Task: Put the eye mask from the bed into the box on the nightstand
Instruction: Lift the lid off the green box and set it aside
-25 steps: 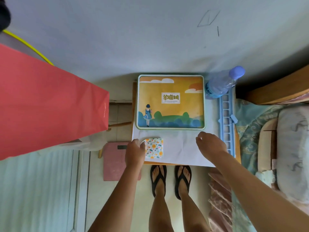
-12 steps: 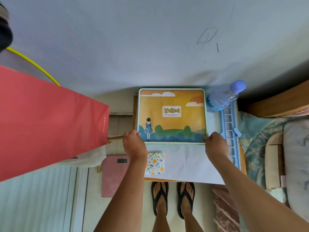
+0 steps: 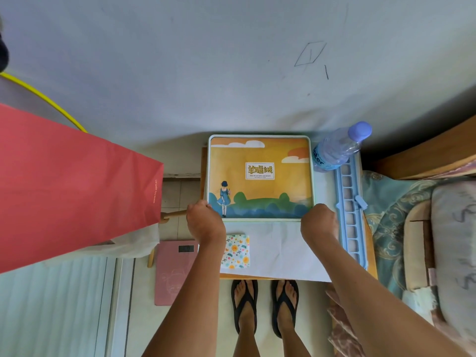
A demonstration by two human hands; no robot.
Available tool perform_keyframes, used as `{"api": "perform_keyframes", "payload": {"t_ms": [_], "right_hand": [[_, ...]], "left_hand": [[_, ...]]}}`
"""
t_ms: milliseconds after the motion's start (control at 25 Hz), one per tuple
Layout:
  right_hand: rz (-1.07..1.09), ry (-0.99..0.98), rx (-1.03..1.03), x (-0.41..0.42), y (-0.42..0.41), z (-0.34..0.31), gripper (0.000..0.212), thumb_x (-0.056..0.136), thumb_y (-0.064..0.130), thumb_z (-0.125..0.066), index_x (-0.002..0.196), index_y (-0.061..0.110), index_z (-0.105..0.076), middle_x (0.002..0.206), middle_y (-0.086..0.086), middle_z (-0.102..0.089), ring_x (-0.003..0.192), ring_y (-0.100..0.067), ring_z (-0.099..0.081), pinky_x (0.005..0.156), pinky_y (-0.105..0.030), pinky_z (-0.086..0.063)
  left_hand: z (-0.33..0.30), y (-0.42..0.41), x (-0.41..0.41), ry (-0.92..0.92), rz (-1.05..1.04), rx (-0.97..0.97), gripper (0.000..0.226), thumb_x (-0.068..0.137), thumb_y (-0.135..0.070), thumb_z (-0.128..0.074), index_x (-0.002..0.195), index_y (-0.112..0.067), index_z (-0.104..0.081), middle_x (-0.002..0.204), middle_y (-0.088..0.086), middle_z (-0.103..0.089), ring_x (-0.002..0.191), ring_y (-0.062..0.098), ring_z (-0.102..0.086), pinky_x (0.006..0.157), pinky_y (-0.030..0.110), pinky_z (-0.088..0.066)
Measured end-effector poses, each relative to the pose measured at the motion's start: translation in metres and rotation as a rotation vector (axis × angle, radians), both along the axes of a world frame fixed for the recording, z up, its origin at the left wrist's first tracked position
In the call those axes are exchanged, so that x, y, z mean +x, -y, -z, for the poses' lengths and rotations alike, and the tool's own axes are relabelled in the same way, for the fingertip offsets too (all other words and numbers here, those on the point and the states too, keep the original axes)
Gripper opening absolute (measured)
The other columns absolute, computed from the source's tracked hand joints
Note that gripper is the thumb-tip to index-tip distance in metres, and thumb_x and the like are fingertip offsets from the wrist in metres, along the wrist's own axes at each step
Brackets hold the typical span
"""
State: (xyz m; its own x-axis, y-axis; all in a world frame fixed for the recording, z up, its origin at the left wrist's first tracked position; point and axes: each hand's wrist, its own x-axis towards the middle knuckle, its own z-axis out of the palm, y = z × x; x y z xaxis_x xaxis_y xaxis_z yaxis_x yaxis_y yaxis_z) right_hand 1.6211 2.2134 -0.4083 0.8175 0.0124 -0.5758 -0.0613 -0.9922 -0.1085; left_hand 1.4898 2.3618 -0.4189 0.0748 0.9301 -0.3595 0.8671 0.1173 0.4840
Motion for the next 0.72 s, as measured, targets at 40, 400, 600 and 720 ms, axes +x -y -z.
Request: {"api": "perform_keyframes", "payload": {"t_ms": [40,400,600,720], "right_hand": [[0.028,-0.015,0.02,0.001,-0.001,-0.001,0.019,0.09,-0.003,-0.046,0.102,-0.003,-0.06,0.11,-0.023,-0.065,0.104,-0.038,-0.061,0.087,-0.042,-0.051],[0.238,0.002,0.184,-0.007,0.007,-0.002,0.029,0.089,-0.003,-0.041,0.113,-0.008,-0.056,0.122,-0.027,-0.054,0.111,-0.042,-0.052,0.096,-0.046,-0.046],[0.29,0.017,0.266,-0.012,0.012,0.0,0.035,0.091,0.0,-0.043,0.123,-0.002,-0.055,0.126,-0.024,-0.054,0.111,-0.042,-0.052,0.096,-0.051,-0.047],[0.263,0.005,0.229,-0.009,0.006,-0.001,0.029,0.089,0.001,-0.043,0.114,-0.006,-0.057,0.122,-0.026,-0.054,0.11,-0.043,-0.052,0.096,-0.051,-0.046]], "left_hand": [[-0.002,0.0,-0.001,0.03,-0.015,-0.012,0.019,0.09,-0.001,-0.052,0.098,0.003,-0.068,0.1,0.021,-0.068,0.084,0.032,-0.065,0.063,0.032,-0.048],[-0.01,-0.007,-0.005,0.132,-0.081,-0.088,0.023,0.086,-0.001,-0.059,0.107,0.005,-0.066,0.107,0.023,-0.07,0.094,0.033,-0.067,0.068,0.027,-0.044],[-0.011,-0.004,-0.007,0.146,-0.083,-0.12,0.026,0.085,-0.001,-0.061,0.111,0.005,-0.064,0.11,0.023,-0.07,0.096,0.032,-0.067,0.069,0.028,-0.044],[-0.013,-0.001,-0.006,0.151,-0.095,-0.105,0.023,0.085,-0.002,-0.061,0.107,0.003,-0.067,0.104,0.022,-0.072,0.08,0.024,-0.063,0.062,0.028,-0.041]]}}
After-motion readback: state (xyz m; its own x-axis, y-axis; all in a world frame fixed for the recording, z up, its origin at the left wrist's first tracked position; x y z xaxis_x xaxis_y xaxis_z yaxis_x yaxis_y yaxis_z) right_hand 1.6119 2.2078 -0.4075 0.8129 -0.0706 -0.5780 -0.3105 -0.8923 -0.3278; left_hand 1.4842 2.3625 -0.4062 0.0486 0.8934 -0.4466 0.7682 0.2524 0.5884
